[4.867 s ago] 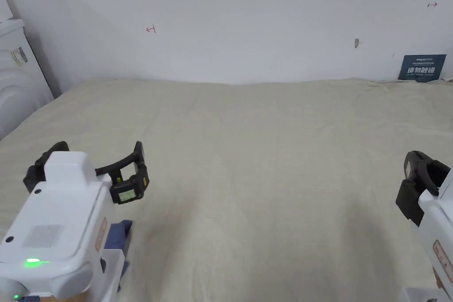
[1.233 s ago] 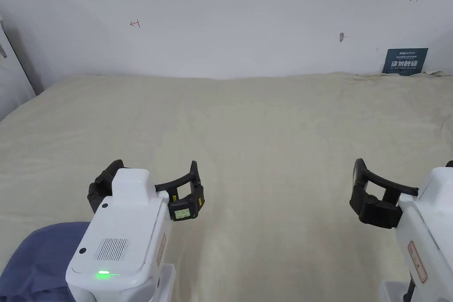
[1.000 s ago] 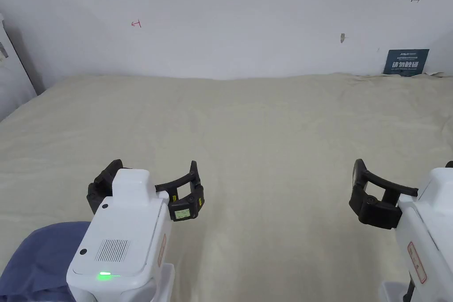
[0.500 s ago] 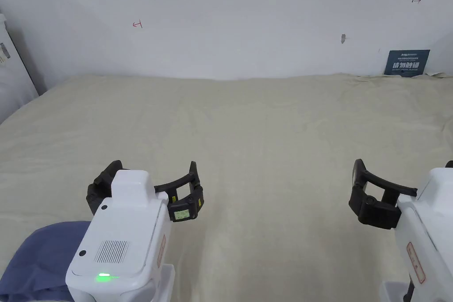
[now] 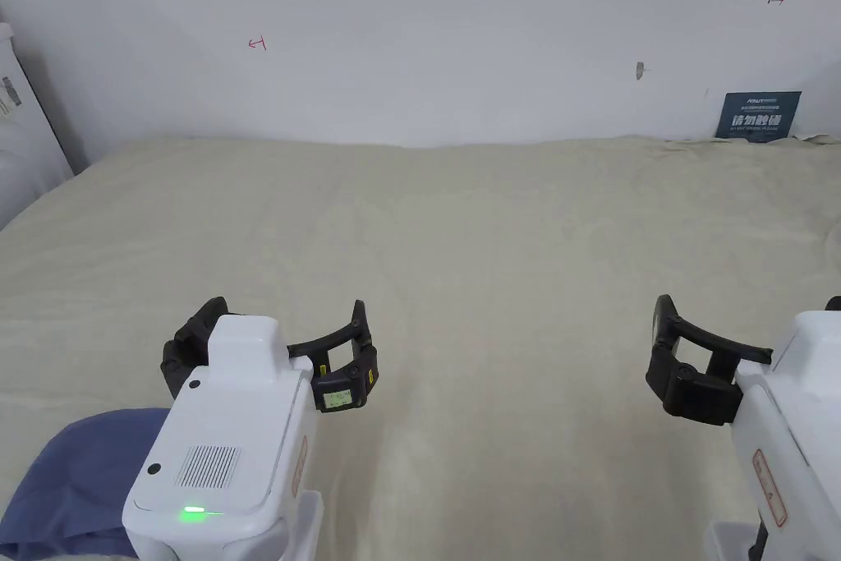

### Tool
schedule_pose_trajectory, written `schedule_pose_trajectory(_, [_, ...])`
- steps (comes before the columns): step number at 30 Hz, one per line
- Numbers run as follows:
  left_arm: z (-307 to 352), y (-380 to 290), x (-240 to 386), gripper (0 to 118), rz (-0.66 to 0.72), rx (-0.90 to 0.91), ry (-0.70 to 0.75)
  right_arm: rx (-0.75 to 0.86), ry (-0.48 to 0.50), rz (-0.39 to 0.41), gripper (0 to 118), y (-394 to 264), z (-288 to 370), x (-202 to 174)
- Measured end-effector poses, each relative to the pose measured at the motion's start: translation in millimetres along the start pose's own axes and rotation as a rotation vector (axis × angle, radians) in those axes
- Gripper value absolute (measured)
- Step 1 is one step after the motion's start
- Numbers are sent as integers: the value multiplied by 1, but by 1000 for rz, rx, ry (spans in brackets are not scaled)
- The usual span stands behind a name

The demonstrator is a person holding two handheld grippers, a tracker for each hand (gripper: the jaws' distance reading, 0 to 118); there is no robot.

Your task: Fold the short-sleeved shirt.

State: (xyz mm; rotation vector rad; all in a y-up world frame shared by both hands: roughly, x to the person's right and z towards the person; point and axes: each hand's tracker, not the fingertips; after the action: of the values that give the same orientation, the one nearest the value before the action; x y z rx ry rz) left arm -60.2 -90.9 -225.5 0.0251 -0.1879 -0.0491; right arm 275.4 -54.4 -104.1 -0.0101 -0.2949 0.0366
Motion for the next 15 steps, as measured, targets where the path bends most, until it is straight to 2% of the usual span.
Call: schedule_pose_trajectory(15, [0, -2, -1, 118, -10, 0, 4, -6, -3, 1, 117, -2, -1, 1])
